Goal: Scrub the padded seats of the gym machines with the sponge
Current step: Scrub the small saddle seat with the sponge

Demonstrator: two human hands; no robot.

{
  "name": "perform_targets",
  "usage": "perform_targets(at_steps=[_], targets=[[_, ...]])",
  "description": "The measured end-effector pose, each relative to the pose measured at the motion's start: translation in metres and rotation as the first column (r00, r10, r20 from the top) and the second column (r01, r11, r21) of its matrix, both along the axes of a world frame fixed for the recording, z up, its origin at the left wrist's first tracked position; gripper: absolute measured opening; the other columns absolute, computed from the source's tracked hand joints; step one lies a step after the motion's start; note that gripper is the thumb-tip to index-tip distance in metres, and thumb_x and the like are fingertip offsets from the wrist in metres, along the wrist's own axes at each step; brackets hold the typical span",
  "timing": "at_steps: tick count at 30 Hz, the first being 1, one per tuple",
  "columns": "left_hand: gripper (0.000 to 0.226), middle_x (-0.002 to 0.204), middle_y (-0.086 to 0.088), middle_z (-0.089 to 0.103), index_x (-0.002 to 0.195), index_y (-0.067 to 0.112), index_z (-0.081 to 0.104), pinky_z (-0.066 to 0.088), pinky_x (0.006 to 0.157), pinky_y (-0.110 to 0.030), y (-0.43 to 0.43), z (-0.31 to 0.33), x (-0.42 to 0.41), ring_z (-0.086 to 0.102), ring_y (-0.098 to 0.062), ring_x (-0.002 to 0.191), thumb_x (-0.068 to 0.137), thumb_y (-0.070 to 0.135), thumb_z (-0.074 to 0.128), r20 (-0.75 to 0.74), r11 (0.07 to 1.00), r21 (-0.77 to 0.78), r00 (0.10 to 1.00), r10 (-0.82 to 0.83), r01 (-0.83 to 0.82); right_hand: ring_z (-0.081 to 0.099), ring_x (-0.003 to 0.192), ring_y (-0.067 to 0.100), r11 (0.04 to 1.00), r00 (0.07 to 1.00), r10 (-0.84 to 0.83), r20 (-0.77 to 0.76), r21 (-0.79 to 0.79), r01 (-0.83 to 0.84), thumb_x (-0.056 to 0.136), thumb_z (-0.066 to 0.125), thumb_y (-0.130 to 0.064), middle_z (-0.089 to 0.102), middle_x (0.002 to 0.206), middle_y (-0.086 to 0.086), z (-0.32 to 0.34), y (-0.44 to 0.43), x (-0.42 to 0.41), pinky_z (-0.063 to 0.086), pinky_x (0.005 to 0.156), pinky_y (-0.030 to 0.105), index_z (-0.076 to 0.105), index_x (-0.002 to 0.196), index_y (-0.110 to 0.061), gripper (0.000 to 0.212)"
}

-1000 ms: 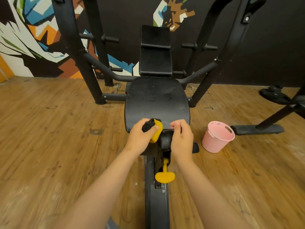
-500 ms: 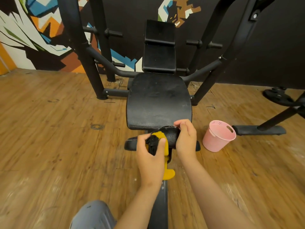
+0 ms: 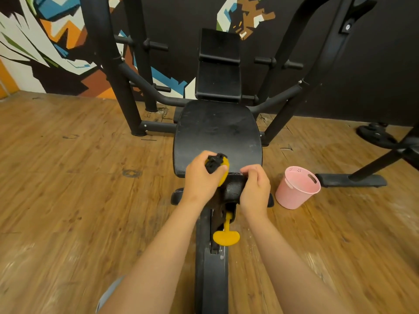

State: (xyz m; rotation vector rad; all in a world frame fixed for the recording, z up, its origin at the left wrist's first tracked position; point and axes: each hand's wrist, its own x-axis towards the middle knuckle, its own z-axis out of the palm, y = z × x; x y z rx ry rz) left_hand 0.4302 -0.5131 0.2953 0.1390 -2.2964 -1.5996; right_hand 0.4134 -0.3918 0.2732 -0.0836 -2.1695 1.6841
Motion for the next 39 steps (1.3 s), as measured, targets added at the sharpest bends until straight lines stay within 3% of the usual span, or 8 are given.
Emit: perform_targets(at_steps=[6, 10, 17, 22, 26, 29, 33, 39], targets=[[0.023, 0.103, 0.006, 0.067, 0.111, 0.02, 0.061, 0.048, 0.074, -0.011, 0.0, -0.041, 0.046, 0.062, -0.003, 0.095, 0.09, 0.028, 0.066, 0.08, 0.932, 0.36, 0.997, 0.018, -0.046, 0.045, 0.083, 0.016, 0.939, 0.991, -0.032, -0.132, 0.335, 0.075, 0.092, 0.025, -0.031, 0.056, 0.082, 0.0, 0.003, -0.004, 0.004, 0.028, 0.069, 0.023, 0.058, 0.081, -0.012, 0.04], [0.023, 0.098, 0.007, 0.066, 0.109, 0.018, 0.061, 0.046, 0.072, -0.008, 0.015, -0.04, 0.055, 0.061, 0.002, 0.091, 0.088, 0.027, 0.067, -0.037, 0.919, 0.394, 0.998, 0.047, -0.029, 0.042, 0.079, 0.015, 0.809, 0.959, 0.137, -0.247, 0.586, 0.035, 0.097, 0.028, -0.026, 0.053, 0.082, 0.001, 0.005, -0.005, 0.006, 0.031, 0.068, 0.027, 0.057, 0.081, -0.01, 0.037], [0.026, 0.101, 0.006, 0.065, 0.112, 0.018, 0.059, 0.048, 0.076, -0.009, 0.0, -0.083, 0.016, 0.061, -0.005, 0.097, 0.092, 0.033, 0.063, 0.041, 0.942, 0.313, 0.992, 0.117, -0.124, 0.042, 0.086, 0.009, 0.793, 0.955, 0.129, -0.267, 0.606, 0.062, 0.094, 0.035, -0.026, 0.056, 0.089, -0.003, 0.001, -0.001, 0.006, 0.028, 0.07, 0.013, 0.059, 0.087, -0.014, 0.028], [0.022, 0.098, 0.005, 0.062, 0.106, 0.02, 0.059, 0.051, 0.08, -0.03, -0.029, -0.11, 0.0, 0.059, -0.014, 0.094, 0.09, 0.034, 0.065, 0.042, 0.982, 0.095, 0.986, 0.159, -0.162, 0.046, 0.087, 0.014, 0.784, 0.955, 0.113, -0.273, 0.615, 0.083, 0.092, 0.038, -0.021, 0.056, 0.09, 0.0, 0.0, -0.002, 0.008, 0.029, 0.075, 0.007, 0.059, 0.087, -0.013, 0.023], [0.025, 0.094, 0.008, 0.063, 0.109, 0.017, 0.061, 0.045, 0.07, -0.007, -0.017, -0.089, 0.007, 0.061, -0.008, 0.091, 0.089, 0.031, 0.067, 0.085, 0.942, 0.318, 0.993, 0.083, -0.106, 0.048, 0.086, 0.017, 0.773, 0.955, 0.11, -0.276, 0.628, 0.093, 0.092, 0.038, -0.02, 0.056, 0.089, 0.0, -0.001, -0.003, 0.008, 0.028, 0.075, 0.006, 0.058, 0.087, -0.013, 0.021], [0.019, 0.099, 0.013, 0.065, 0.107, 0.025, 0.061, 0.047, 0.074, -0.006, 0.0, -0.055, 0.011, 0.061, 0.006, 0.09, 0.09, 0.031, 0.067, 0.019, 0.869, 0.494, 1.0, 0.008, -0.016, 0.048, 0.086, 0.017, 0.765, 0.957, 0.109, -0.269, 0.637, 0.092, 0.092, 0.039, -0.019, 0.056, 0.088, 0.0, -0.002, -0.002, 0.006, 0.028, 0.075, 0.007, 0.058, 0.087, -0.014, 0.02], [0.012, 0.093, 0.012, 0.066, 0.099, 0.028, 0.061, 0.05, 0.077, -0.014, -0.004, -0.035, 0.003, 0.062, 0.0, 0.089, 0.089, 0.027, 0.068, -0.106, 0.924, 0.365, 0.991, -0.079, 0.113, 0.047, 0.085, 0.017, 0.761, 0.956, 0.101, -0.274, 0.64, 0.103, 0.092, 0.04, -0.017, 0.056, 0.088, 0.001, -0.001, -0.003, 0.006, 0.028, 0.075, 0.008, 0.058, 0.087, -0.013, 0.019], [0.024, 0.097, 0.009, 0.063, 0.108, 0.019, 0.06, 0.049, 0.078, -0.017, -0.007, -0.097, 0.009, 0.059, -0.002, 0.093, 0.089, 0.031, 0.068, 0.016, 0.946, 0.301, 0.993, 0.118, -0.118, 0.047, 0.087, 0.015, 0.761, 0.96, 0.08, -0.267, 0.639, 0.114, 0.092, 0.041, -0.017, 0.056, 0.09, -0.002, -0.004, -0.003, 0.006, 0.028, 0.075, 0.007, 0.057, 0.088, -0.016, 0.017]])
